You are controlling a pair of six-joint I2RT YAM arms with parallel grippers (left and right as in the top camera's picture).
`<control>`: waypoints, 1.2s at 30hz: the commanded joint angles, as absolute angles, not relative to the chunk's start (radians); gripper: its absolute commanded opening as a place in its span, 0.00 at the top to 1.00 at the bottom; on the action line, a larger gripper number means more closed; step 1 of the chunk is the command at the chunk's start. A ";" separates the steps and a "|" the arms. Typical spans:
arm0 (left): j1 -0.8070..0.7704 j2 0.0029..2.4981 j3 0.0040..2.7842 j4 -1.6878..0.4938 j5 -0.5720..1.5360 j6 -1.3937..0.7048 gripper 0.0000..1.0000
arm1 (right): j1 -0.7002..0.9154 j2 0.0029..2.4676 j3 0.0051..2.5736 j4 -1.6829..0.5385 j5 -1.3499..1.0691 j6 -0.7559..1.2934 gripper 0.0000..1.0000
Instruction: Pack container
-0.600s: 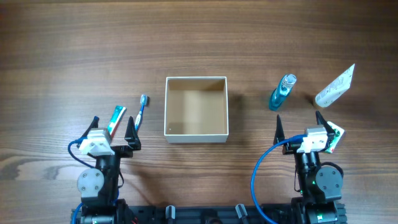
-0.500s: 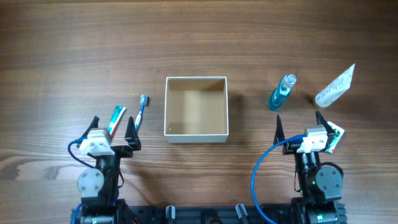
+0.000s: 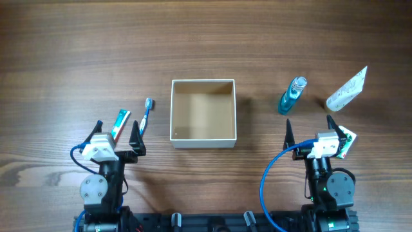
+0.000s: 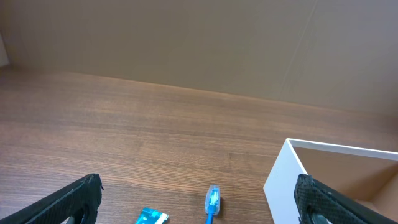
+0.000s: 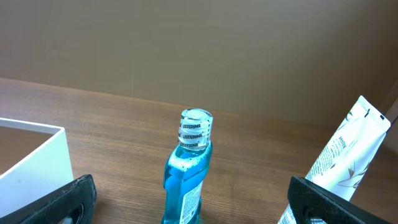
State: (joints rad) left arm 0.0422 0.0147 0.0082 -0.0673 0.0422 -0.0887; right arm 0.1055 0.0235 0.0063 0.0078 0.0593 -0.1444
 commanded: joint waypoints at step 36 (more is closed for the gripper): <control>0.042 1.242 1.089 -0.850 0.033 -0.240 0.00 | 0.068 1.356 1.277 -0.827 -0.025 0.290 0.02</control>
